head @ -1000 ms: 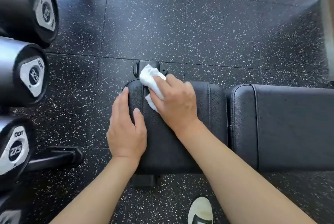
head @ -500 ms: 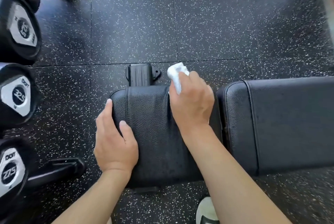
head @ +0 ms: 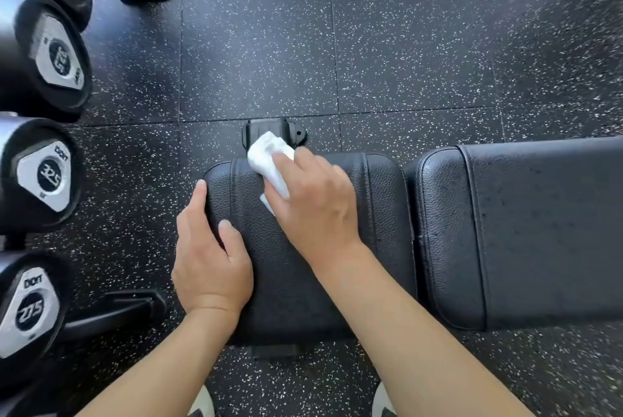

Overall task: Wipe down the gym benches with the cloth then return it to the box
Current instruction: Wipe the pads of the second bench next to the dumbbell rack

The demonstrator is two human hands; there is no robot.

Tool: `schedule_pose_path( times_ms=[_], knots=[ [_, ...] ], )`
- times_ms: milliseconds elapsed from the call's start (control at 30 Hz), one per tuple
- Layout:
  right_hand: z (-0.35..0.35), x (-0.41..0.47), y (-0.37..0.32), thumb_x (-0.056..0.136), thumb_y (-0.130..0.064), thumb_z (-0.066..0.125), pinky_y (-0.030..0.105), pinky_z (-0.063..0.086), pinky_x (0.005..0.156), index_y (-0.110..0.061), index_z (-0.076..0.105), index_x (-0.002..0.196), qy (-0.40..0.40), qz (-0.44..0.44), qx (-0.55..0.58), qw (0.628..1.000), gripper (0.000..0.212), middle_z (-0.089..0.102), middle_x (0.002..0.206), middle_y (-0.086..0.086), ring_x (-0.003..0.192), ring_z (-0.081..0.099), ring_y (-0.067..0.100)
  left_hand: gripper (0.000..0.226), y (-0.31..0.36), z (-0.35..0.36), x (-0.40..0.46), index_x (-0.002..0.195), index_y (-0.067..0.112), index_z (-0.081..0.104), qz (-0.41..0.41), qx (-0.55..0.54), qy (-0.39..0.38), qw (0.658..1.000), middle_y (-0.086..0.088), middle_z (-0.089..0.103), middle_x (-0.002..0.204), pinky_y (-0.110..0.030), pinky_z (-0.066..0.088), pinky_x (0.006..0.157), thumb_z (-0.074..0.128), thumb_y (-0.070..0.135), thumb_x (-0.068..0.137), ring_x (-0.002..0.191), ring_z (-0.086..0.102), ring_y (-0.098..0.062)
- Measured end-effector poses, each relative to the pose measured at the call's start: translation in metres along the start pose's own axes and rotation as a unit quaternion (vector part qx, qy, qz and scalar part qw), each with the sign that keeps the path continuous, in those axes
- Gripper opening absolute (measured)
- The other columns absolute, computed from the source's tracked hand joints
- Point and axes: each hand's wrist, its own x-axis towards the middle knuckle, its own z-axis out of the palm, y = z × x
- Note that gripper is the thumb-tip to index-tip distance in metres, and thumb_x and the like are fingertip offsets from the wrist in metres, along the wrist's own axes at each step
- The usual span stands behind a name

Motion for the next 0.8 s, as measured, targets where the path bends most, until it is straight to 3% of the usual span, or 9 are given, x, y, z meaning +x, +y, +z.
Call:
schedule_pose_path(
  times_ms=[100,200,333,533,600,700,800],
  knots=[
    [-0.011,-0.098,0.025,0.094,-0.035,0.067,0.041,0.043,0.064,-0.014,0.069,0.126,0.016,-0.074,-0.022,0.997,0.039,0.059,0.100,0.004,0.076,0.049,0.025,0.064,0.000,-0.001,-0.001,0.160,0.041,0.030,-0.002,-0.010,0.002,1.000,0.009,0.044,0.151,-0.050,0.047,0.085,0.035,0.042,0.095,0.119,0.058,-0.033],
    [-0.021,-0.152,0.047,0.099,-0.034,0.067,0.039,0.033,0.058,-0.012,0.067,0.132,0.023,-0.115,-0.010,0.993,0.040,0.050,0.093,0.000,0.068,0.040,0.023,0.063,0.000,-0.001,0.000,0.159,0.041,0.030,0.001,-0.016,0.002,1.000,0.009,0.045,0.151,-0.049,0.048,0.086,0.036,0.041,0.096,0.121,0.059,-0.032],
    [-0.013,-0.108,0.045,0.100,-0.033,0.057,0.039,0.032,0.060,-0.012,0.070,0.128,0.036,-0.130,-0.029,0.990,0.037,0.051,0.089,0.002,0.067,0.046,0.025,0.064,-0.002,-0.001,0.000,0.159,0.040,0.030,0.001,-0.015,-0.001,1.000,0.007,0.045,0.150,-0.049,0.047,0.084,0.036,0.042,0.096,0.118,0.060,-0.034],
    [0.001,0.027,0.035,0.088,-0.035,0.072,0.033,0.034,0.059,-0.014,0.075,0.103,0.082,0.030,-0.049,0.995,0.026,0.057,0.079,0.004,0.063,0.039,0.020,0.063,0.000,-0.002,0.000,0.159,0.040,0.029,0.002,-0.018,-0.005,1.000,0.005,0.045,0.152,-0.047,0.046,0.084,0.035,0.043,0.096,0.115,0.061,-0.034],
    [0.004,0.044,0.026,0.092,-0.036,0.068,0.034,0.033,0.061,-0.014,0.074,0.097,0.063,0.054,-0.049,0.995,0.023,0.059,0.081,0.005,0.065,0.049,0.025,0.063,0.001,-0.002,0.000,0.159,0.040,0.029,0.001,-0.016,-0.004,1.000,0.003,0.046,0.152,-0.049,0.047,0.086,0.035,0.043,0.096,0.117,0.060,-0.035],
    [0.002,0.016,0.017,0.091,-0.036,0.064,0.041,0.045,0.062,-0.015,0.073,0.104,0.064,0.034,-0.030,0.997,0.026,0.059,0.085,0.006,0.070,0.056,0.029,0.063,-0.001,-0.002,0.000,0.159,0.040,0.029,0.002,-0.015,-0.004,1.000,0.003,0.046,0.151,-0.048,0.046,0.087,0.035,0.042,0.096,0.116,0.060,-0.034],
    [0.001,-0.070,0.002,0.088,-0.036,0.067,0.043,0.043,0.063,-0.015,0.070,0.125,0.052,-0.024,-0.010,0.998,0.043,0.058,0.091,0.006,0.074,0.052,0.029,0.063,-0.002,-0.002,0.000,0.160,0.040,0.029,0.007,-0.020,-0.007,1.000,0.004,0.046,0.153,-0.047,0.046,0.087,0.034,0.043,0.097,0.118,0.059,-0.032]
  ],
)
